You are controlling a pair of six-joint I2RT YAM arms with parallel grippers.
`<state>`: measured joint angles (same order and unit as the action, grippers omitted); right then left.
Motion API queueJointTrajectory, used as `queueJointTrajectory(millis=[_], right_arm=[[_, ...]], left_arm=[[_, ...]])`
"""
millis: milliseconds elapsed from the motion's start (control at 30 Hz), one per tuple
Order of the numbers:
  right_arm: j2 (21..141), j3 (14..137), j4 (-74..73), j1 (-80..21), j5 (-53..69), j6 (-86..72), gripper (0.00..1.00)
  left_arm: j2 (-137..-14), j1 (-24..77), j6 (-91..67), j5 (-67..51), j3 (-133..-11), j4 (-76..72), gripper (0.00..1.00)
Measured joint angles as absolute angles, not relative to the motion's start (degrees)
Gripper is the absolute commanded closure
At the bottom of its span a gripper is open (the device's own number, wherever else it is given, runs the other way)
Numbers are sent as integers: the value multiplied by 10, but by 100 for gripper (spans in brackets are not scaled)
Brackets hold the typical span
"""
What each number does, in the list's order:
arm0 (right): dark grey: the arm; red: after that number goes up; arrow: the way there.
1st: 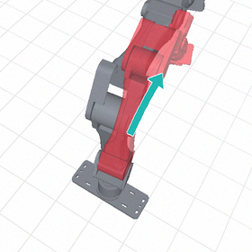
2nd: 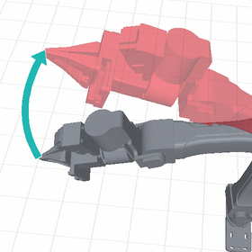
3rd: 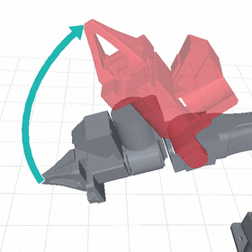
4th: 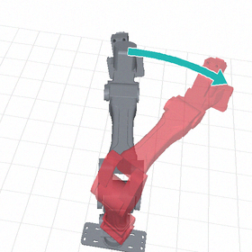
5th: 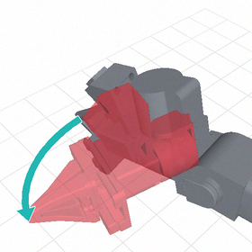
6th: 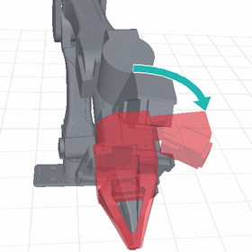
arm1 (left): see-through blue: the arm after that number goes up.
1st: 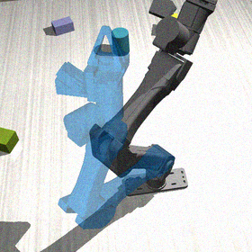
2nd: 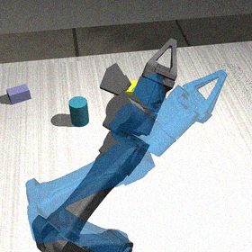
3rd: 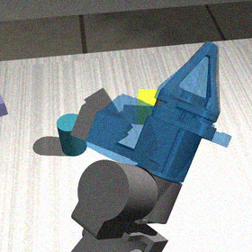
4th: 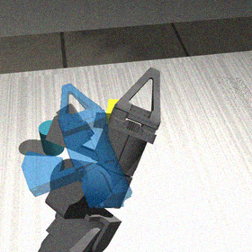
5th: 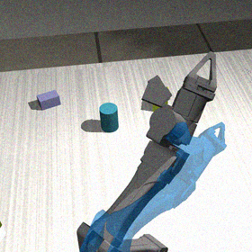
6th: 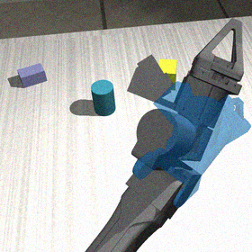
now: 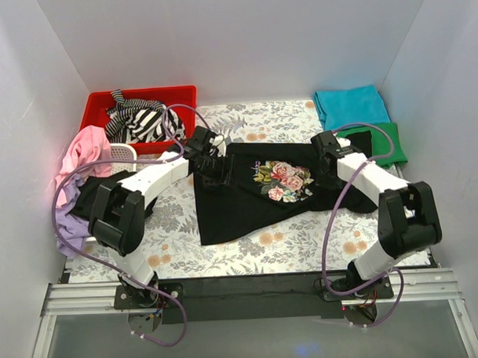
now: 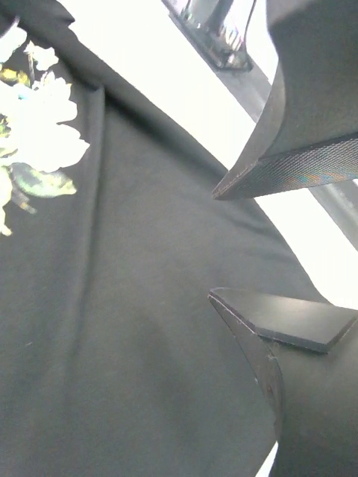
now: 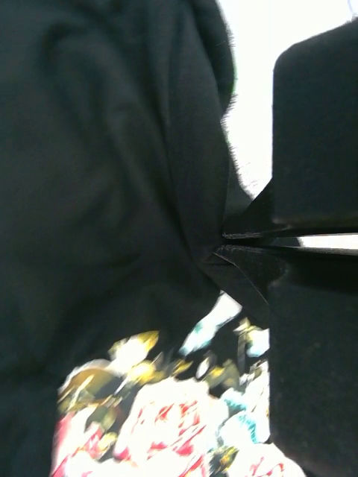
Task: Fold and stack the t-shirts
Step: Fold the tshirt
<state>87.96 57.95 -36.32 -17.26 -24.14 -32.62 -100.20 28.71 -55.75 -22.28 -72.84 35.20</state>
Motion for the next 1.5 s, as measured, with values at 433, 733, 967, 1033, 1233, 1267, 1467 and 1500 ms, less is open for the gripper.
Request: queueJointTrajectory(millis=[433,733,967,1033,1233,1267,1467,1500], right_arm=[[1028,714,-323,-161,-192,-227,99],[1066,742,-308,-156,-153,-201,99],[1068,742,-295,-151,-117,-193,99],[1068,742,-292,-150,-109,-193,99],[1068,741,-281,-150,-88,-193,99],[1068,741,-280,-150,-86,-193,99],[1068,741,-275,-147,-75,-193,99],[1068,741,-274,-146,-73,-193,99]], left_arm=[[-841,342,-624,-244,-530,378,35],[-837,423,-641,-183,-510,428,35],[-837,441,-658,-75,-514,410,34],[-841,444,-659,-52,-516,399,34],[-884,473,-645,-8,-520,349,34],[-894,483,-642,-5,-520,342,34],[-926,547,-613,46,-533,322,34],[-928,554,-611,55,-533,320,34]])
